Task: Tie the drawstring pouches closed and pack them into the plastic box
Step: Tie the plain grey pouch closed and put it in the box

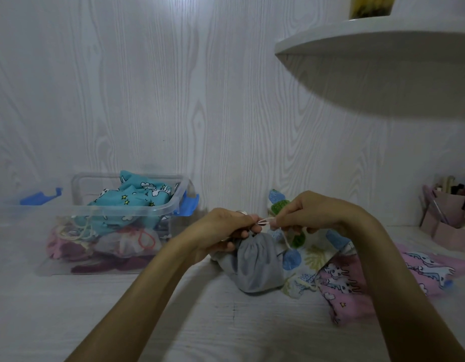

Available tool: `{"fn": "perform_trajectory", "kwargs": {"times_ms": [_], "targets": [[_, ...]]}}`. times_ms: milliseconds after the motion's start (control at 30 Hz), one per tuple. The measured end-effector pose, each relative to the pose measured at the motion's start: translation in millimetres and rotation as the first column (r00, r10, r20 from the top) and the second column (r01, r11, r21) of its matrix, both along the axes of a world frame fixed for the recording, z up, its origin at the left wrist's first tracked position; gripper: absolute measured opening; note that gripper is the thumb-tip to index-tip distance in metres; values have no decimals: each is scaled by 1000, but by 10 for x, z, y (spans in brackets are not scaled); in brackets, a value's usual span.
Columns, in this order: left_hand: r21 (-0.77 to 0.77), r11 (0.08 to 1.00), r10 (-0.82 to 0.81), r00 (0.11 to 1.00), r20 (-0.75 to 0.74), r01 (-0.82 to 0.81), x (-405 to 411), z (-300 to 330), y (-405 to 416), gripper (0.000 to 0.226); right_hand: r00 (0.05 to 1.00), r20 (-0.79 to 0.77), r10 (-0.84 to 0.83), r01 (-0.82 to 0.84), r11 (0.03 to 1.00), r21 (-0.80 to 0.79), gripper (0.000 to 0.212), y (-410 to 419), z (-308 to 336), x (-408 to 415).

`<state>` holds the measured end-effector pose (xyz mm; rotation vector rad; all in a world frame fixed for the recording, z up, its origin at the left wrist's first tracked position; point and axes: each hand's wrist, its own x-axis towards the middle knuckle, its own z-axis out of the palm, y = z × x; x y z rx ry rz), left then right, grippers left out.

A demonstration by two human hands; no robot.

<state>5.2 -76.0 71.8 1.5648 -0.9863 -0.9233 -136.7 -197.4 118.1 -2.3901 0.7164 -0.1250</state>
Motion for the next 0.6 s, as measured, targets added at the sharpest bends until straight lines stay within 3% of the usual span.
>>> {"fn": "perform_trajectory", "kwargs": {"times_ms": [133, 300, 400, 500, 600], "targets": [[-5, 1000, -21, 996, -81, 21, -13, 20, 19, 20, 987, 66, 150, -153, 987, 41, 27, -3, 68, -117], [-1, 1000, -14, 987, -161, 14, 23, 39, 52, 16, 943, 4, 333, -333, 942, 30, 31, 27, 99, -172], [15, 1000, 20, 993, -120, -19, 56, 33, 75, 11, 958, -28, 287, -287, 958, 6, 24, 28, 110, -205], [2, 999, 41, 994, -101, -41, 79, 31, 82, 10, 989, 69, 127, -127, 992, -5, 18, -21, 63, -151], [-43, 998, 42, 996, -76, -46, 73, 53, 82, 11, 979, 157, 127, -132, 991, 19, 19, -16, -53, -12]]}}
